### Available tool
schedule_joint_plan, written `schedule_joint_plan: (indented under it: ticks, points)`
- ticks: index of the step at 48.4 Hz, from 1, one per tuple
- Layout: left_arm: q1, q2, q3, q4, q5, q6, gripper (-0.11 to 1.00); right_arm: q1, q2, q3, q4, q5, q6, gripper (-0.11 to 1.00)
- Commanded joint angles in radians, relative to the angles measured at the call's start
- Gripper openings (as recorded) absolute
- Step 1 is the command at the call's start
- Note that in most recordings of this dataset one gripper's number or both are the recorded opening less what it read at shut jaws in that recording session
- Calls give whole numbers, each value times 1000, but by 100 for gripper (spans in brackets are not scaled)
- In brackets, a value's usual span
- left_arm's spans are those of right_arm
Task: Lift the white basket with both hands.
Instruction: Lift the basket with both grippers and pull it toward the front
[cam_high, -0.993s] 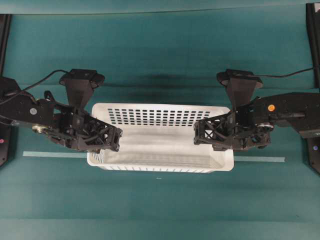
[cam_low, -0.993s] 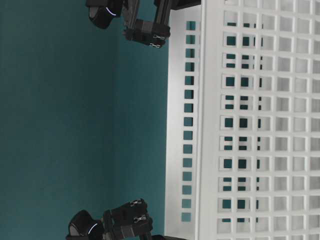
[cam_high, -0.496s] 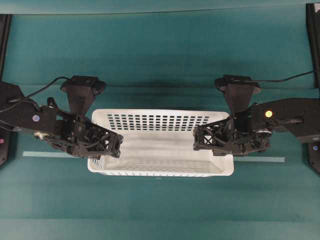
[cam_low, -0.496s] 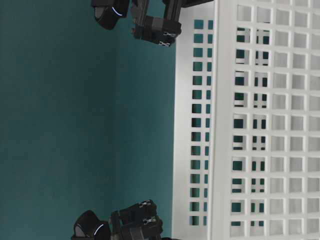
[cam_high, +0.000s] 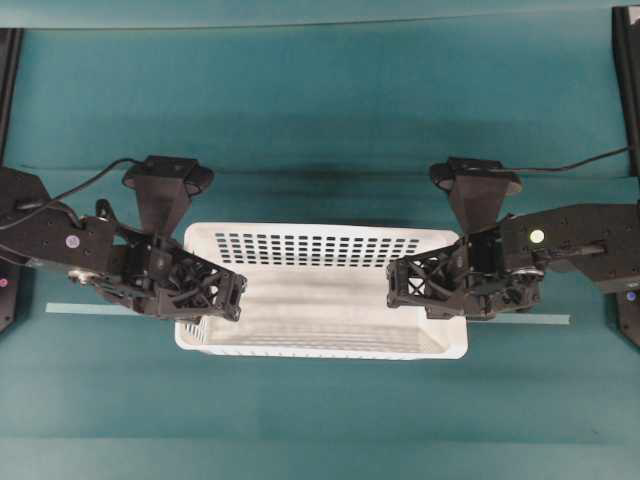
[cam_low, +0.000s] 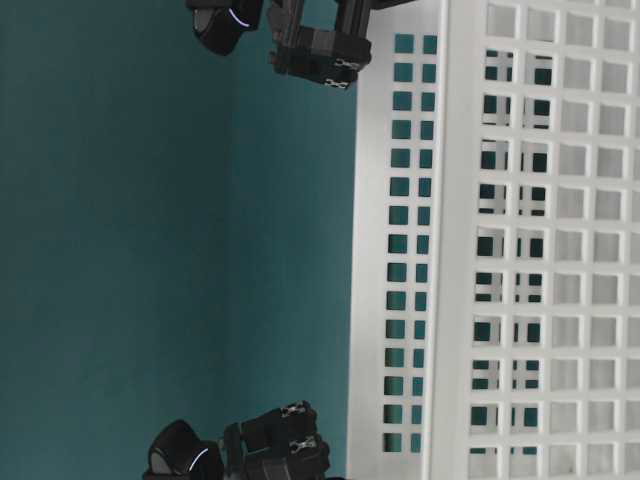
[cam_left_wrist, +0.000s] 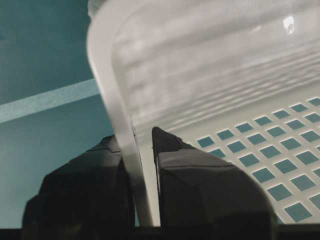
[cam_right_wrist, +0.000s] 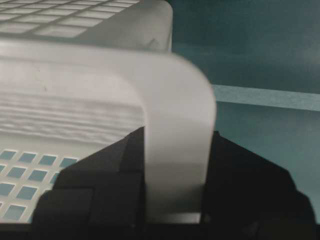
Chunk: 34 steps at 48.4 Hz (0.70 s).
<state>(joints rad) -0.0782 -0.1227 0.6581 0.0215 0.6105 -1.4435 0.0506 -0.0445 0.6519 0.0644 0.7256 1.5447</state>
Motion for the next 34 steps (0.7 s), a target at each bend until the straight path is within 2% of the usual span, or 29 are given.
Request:
schedule_joint_plan:
  ticks: [1,34]
  points:
    - [-9,-6,-31,11,-18,8,4,15,20,-5,-8,-20,-14,15]
    - [-9,11,9,11,-58,9,3,12,28,46,-8,-69,-17,15]
